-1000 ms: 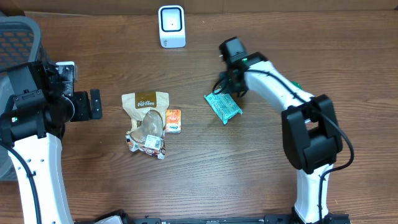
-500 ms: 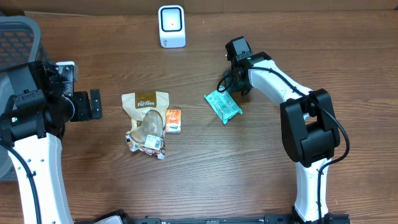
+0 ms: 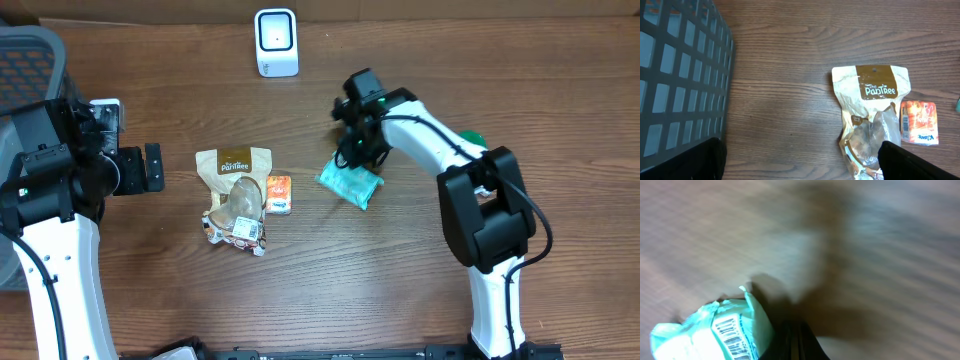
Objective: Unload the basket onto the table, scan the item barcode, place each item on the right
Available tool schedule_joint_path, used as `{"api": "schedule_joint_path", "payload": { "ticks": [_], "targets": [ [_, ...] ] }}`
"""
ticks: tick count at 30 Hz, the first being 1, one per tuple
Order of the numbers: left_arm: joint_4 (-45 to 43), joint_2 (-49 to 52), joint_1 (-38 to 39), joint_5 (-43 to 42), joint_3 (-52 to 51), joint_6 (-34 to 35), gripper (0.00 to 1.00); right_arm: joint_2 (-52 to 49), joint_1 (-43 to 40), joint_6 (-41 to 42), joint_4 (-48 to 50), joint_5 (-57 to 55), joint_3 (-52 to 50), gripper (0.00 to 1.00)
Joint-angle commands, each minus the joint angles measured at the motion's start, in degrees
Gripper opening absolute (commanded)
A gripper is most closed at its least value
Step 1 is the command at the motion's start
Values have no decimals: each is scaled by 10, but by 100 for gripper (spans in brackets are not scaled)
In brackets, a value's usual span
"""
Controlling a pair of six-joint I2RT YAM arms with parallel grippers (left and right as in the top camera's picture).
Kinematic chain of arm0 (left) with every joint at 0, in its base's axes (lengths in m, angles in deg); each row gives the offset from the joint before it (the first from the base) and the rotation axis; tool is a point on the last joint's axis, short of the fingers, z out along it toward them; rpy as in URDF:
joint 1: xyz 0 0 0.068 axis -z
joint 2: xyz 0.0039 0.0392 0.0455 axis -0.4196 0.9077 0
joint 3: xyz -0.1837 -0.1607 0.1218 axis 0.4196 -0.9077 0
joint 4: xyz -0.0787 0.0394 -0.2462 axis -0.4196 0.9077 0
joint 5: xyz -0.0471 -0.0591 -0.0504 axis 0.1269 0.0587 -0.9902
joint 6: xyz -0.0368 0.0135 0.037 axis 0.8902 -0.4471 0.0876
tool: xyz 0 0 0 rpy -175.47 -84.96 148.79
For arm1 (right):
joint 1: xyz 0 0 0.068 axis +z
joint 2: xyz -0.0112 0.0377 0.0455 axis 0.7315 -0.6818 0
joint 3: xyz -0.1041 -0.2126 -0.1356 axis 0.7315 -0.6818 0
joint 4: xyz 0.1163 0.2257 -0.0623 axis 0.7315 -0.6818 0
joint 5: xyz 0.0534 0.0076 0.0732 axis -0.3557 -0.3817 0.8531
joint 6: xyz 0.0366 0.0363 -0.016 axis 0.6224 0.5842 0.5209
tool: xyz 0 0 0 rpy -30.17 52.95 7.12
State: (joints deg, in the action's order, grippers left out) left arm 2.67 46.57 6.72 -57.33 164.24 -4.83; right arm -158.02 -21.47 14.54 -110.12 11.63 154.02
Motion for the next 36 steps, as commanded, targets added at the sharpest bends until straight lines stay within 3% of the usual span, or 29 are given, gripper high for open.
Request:
{"api": "schedule_joint_path", "payload": {
  "ticks": [1,6,12,16,24,29,31,36],
  "targets": [
    [0,-1,0,2,6,9,100,-2,15,-42,-13,69,38,4],
    [0,-1,0,2,6,9,99,5,18,-38,-73,87,92,5],
    [0,-1,0,2,6,9,100,31,-13,50,-212,91,215,8],
    [0,-1,0,2,6,9,100,73,-38,54,-284,123,270,9],
    [0,-1,0,2,6,9,100,205,-79,71,-384,120,272,12],
    [0,-1,0,2,6,9,99,225,-105,100,-436,87,269,26],
    [0,-1,0,2,6,9,99,225,-113,109,-433,89,249,35],
    [0,-1,0,2,6,9,99,225,-115,117,-365,126,139,40]
  ]
}}
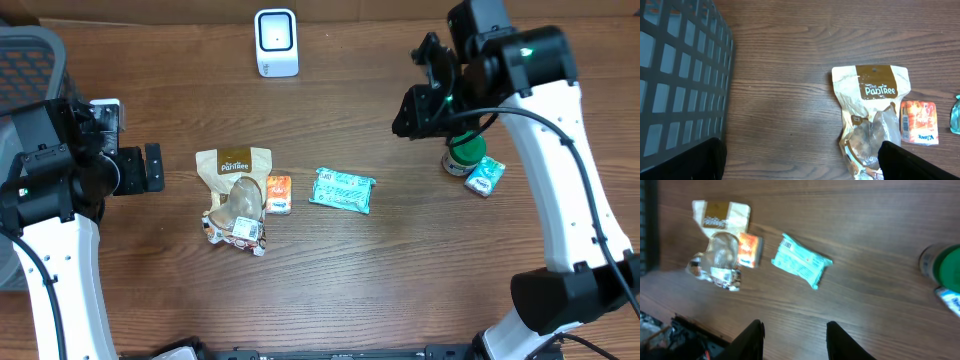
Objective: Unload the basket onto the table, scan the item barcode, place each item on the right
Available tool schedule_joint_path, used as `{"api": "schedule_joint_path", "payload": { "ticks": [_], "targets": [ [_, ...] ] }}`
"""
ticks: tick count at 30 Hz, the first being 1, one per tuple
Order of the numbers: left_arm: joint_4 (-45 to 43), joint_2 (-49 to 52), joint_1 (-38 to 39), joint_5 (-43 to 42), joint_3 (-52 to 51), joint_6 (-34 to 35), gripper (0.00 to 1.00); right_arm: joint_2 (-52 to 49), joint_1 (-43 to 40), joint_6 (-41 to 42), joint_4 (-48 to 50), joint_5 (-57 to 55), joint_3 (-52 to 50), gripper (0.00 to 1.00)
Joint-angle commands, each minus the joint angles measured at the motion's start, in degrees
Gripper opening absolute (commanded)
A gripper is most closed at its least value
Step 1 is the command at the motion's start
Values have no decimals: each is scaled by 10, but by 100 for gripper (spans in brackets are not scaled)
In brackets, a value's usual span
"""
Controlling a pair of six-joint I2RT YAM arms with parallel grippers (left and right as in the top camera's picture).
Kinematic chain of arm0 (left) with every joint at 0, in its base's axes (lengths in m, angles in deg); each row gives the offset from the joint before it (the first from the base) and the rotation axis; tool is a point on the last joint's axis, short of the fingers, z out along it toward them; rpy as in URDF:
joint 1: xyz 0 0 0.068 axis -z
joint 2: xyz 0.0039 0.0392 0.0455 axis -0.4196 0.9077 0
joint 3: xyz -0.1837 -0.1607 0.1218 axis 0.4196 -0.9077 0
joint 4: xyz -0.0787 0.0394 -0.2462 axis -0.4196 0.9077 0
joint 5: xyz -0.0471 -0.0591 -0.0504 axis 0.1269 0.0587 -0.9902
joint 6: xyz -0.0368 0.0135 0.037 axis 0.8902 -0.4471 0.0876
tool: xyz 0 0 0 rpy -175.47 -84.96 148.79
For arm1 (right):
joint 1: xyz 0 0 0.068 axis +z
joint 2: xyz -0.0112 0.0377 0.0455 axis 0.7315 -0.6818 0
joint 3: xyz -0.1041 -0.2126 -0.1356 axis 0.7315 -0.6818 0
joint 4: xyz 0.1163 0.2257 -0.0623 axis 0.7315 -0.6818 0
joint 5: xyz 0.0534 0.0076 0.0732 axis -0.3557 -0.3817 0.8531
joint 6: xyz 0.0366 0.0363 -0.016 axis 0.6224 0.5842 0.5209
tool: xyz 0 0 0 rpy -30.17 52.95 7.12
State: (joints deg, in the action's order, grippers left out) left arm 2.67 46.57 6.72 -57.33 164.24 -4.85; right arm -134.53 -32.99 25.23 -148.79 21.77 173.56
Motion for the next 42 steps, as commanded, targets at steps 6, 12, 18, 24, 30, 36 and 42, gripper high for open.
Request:
{"api": "schedule_joint_path", "payload": {
  "ticks": [6,12,18,24,30,36,42],
  "targets": [
    [0,-1,0,2,6,9,100,-10,0,42,172,73,-228,46],
    [0,-1,0,2,6,9,99,-10,0,139,316,73,-360,46],
    [0,-1,0,2,6,9,99,-11,2,197,450,117,-464,46],
    [0,-1,0,2,6,9,99,-26,2,216,496,125,-508,49],
    [0,-1,0,2,6,9,100,-38,8,216,513,141,-508,50],
    [0,-1,0,2,6,9,99,-75,28,253,547,143,-508,50],
    [0,-1,0,2,6,9,99,-112,35,291,598,178,-508,32]
  ]
}}
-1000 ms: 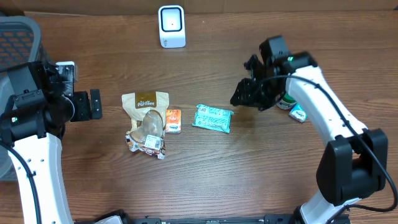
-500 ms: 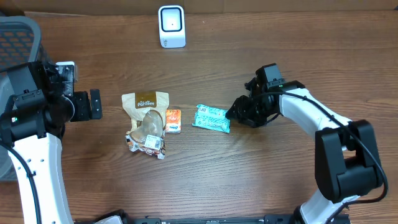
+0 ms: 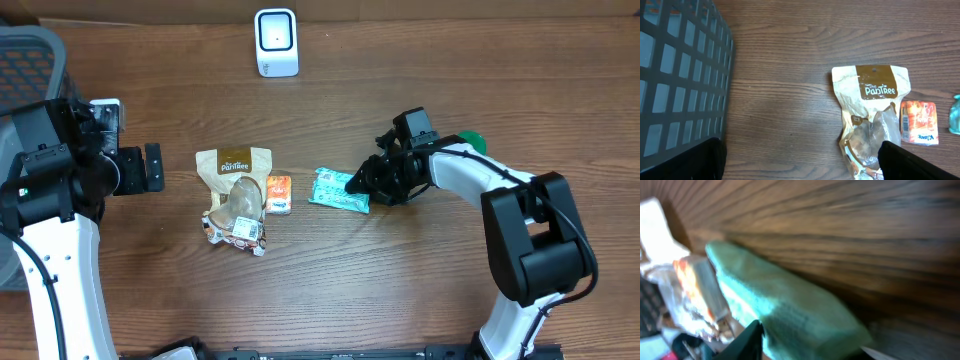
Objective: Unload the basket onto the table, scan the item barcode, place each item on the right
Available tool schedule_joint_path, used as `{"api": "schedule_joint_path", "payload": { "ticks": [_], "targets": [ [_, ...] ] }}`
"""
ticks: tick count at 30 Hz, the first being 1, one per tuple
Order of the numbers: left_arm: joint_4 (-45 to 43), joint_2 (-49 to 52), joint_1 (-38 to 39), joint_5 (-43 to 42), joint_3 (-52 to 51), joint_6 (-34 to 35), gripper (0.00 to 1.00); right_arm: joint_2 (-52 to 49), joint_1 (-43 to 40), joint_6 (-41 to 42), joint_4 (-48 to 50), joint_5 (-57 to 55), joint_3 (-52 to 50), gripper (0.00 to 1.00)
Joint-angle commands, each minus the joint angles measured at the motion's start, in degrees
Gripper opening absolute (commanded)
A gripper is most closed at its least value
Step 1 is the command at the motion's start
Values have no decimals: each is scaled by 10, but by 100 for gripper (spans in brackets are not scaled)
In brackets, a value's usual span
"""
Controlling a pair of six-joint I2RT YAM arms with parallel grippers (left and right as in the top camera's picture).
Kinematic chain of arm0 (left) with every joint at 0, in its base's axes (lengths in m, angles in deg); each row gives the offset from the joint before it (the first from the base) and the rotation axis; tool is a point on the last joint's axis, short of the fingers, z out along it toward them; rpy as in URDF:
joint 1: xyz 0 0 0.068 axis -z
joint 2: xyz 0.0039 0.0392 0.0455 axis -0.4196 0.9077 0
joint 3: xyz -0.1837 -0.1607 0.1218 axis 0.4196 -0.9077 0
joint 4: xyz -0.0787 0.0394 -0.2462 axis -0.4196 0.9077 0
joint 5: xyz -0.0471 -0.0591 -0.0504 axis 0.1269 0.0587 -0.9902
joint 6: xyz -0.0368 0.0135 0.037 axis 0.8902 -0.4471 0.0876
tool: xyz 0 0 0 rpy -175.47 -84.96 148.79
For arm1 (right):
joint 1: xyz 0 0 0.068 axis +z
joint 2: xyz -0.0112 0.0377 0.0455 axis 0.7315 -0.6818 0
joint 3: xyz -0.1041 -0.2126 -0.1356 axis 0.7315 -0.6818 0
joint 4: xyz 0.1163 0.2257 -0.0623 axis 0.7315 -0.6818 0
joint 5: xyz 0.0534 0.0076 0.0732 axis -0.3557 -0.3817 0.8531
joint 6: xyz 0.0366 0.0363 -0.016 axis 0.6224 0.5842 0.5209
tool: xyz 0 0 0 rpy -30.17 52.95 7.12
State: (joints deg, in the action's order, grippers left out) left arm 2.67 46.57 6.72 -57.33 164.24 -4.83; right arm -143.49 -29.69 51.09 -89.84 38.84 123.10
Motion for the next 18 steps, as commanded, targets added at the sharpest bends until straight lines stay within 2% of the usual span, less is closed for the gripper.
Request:
{"api": "schedule_joint_path", "payload": {
  "ticks": [1,6,13,18],
  "targets": [
    [0,-1,0,2,6,9,99,-23,2,34,12,7,-4,26],
    [0,-1,0,2,6,9,99,-23,0,34,17,7,-4,4],
    [0,-1,0,2,6,9,99,-10,-10,3,22,45,-3,4],
    [0,-1,0,2,6,9,100,47,-23,-33,14,53,-2,4]
  ]
}}
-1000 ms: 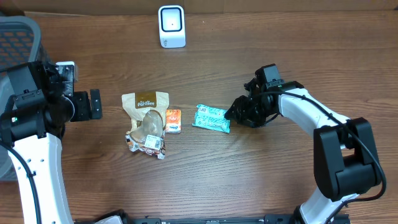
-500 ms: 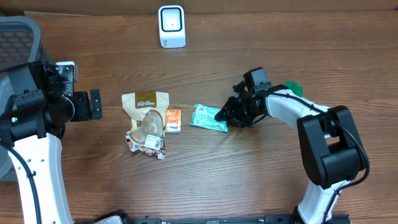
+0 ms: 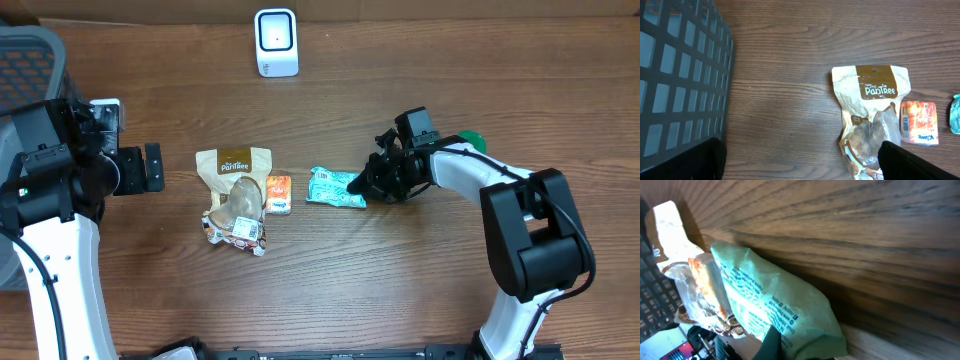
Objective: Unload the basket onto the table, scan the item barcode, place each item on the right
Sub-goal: 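Lift the tissue pack and carry it up to the scanner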
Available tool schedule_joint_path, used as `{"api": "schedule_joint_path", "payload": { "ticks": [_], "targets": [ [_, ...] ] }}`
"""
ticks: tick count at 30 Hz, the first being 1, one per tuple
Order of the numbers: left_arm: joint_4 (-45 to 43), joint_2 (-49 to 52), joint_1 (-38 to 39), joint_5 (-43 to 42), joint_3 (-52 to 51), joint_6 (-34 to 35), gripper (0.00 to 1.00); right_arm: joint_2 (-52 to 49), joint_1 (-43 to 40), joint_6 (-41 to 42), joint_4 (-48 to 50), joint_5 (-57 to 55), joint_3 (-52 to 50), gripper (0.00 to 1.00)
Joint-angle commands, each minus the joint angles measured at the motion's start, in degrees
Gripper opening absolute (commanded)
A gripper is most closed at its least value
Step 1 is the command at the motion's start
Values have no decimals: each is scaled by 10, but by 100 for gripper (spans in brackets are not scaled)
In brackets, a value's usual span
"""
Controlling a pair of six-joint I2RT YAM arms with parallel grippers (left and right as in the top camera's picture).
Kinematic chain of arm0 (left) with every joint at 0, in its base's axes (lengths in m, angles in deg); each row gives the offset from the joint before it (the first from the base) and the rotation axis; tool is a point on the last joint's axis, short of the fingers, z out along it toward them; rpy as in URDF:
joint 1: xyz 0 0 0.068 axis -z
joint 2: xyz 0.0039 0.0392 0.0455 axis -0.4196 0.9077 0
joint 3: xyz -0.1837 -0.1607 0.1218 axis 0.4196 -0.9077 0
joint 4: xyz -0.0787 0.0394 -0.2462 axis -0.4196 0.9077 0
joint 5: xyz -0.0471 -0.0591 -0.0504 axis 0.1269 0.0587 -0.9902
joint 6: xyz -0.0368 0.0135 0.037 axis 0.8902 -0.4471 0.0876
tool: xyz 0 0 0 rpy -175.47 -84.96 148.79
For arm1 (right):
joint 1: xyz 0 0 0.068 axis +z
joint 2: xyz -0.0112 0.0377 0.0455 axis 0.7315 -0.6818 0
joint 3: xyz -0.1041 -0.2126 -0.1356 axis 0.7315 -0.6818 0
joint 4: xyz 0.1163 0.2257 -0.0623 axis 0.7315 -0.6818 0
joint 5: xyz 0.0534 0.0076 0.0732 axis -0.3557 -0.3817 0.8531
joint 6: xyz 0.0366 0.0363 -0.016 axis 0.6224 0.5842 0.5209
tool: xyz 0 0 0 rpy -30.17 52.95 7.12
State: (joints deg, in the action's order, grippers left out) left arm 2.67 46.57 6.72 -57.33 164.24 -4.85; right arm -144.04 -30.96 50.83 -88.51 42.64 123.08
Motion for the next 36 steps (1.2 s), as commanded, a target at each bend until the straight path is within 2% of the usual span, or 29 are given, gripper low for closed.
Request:
{"api": "schedule_joint_path", "payload": {
  "ticks": [1,7,18,36],
  "targets": [
    [0,-1,0,2,6,9,99,66,-12,-31,-1,15,-2,4],
    [0,-1,0,2,6,9,99,163,-21,-46,-19,18,-2,4],
    [0,-1,0,2,6,9,99,316,-20,-102,-111,-13,-2,4],
    [0,-1,0,2,6,9,100,336,-19,-121,-144,-23,-2,4]
  ]
}}
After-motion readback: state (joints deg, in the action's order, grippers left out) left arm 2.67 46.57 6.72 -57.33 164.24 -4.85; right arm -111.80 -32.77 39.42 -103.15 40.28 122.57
